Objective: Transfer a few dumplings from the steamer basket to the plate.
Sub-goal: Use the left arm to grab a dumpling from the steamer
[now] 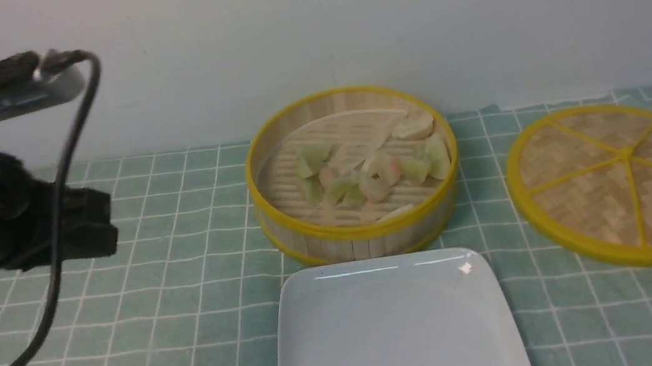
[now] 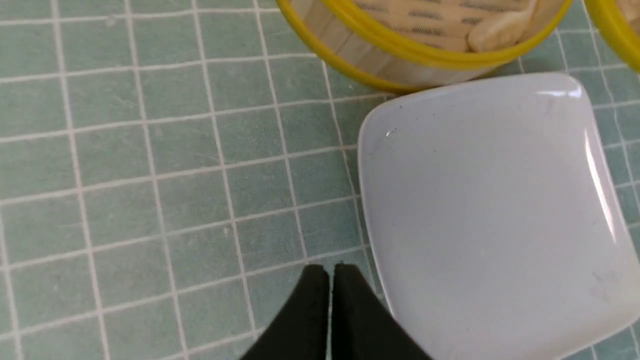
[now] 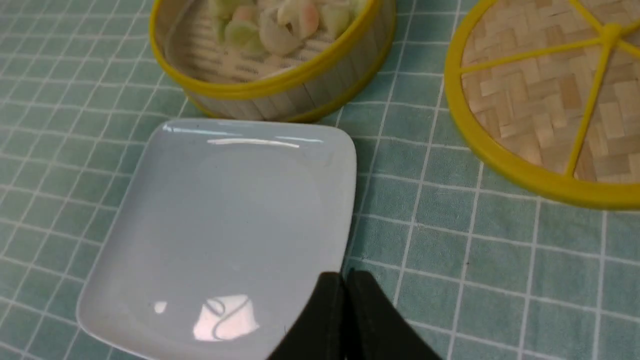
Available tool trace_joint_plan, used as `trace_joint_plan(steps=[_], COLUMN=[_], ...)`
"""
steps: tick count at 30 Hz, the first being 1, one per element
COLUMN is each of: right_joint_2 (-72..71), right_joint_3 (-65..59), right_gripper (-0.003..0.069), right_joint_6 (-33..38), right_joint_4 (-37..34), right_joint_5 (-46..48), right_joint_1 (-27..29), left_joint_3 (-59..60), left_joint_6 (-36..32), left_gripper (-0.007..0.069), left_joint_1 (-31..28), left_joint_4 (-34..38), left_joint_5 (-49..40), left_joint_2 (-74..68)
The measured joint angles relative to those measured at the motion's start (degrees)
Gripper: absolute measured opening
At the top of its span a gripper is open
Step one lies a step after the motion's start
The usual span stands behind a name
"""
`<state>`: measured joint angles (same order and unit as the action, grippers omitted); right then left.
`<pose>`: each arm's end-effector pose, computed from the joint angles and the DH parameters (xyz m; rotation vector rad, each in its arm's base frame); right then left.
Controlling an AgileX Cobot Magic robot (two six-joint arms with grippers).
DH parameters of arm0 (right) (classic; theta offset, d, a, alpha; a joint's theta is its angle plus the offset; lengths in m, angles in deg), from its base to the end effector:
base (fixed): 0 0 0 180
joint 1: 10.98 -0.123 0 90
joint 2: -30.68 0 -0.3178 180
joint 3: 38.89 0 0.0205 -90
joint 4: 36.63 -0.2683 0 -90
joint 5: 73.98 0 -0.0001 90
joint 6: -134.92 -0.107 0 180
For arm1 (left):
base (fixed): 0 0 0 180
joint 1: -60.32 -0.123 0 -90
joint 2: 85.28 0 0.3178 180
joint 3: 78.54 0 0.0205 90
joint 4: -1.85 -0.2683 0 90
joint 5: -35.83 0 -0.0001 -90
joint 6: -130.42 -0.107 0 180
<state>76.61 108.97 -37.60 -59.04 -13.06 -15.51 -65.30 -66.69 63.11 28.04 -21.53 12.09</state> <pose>0.1028 0.0439 0.3530 -0.1745 2.3765 0.4750 0.2750 -0.0532 0.3448 0.2454 2.5757 -0.5012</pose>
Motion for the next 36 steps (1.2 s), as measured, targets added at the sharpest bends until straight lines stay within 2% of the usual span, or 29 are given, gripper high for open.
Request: trace_joint_plan(steps=[7, 13, 17, 19, 23, 24, 25, 26, 29, 36], right_joint_2=[3.3, 3.3, 3.3, 3.3, 3.3, 3.3, 3.3, 3.3, 3.3, 3.3], right_joint_3=[3.2, 3.3, 3.3, 3.3, 3.3, 3.3, 3.3, 3.3, 3.3, 3.3], right_gripper=[-0.0013, -0.0012, -0.0012, -0.0011, -0.0011, -0.0011, -0.0011, -0.0011, -0.0011, -0.0011], right_joint_6=[0.7, 0.6, 0.6, 0.6, 0.6, 0.6, 0.6, 0.6, 0.6, 0.6], right_joint_4=[0.4, 1.7, 2.2, 2.2, 2.3, 2.3, 2.3, 2.4, 2.5, 2.5], right_joint_5=[4.5, 5.1, 5.2, 5.6, 5.6, 5.7, 5.7, 5.8, 5.8, 6.2], right_joint_1=[0.0, 0.0, 0.0, 0.0, 0.0, 0.0, 0.0, 0.0, 0.0, 0.0], left_joint_3=[-12.5, -20.9, -24.3, -27.0, -30.3, -31.5, -31.6, -33.3, -36.7, -40.6], left_joint_6=[-1.3, -3.0, -4.0, -4.1, -3.4, -2.5, -2.2, -0.5, 1.0, 2.1], left_gripper=[-0.0006, 0.0005, 0.008, 0.0185, 0.0365, 0.0405, 0.0412, 0.0458, 0.0491, 0.0459], left_joint_1=[9.6, 13.8, 15.7, 16.8, 17.4, 17.4, 17.4, 17.4, 17.4, 17.4], left_joint_4=[-2.9, -4.8, -5.7, -5.3, -4.9, -4.9, -4.9, -4.9, -5.0, -5.4], left_joint_5=[2.9, 5.7, 9.5, 14.6, 18.7, 19.7, 19.9, 20.8, 21.6, 21.9], left_joint_2=[-11.7, -21.8, -27.1, -31.7, -38.3, -40.1, -40.5, -43.3, -47.8, -53.6])
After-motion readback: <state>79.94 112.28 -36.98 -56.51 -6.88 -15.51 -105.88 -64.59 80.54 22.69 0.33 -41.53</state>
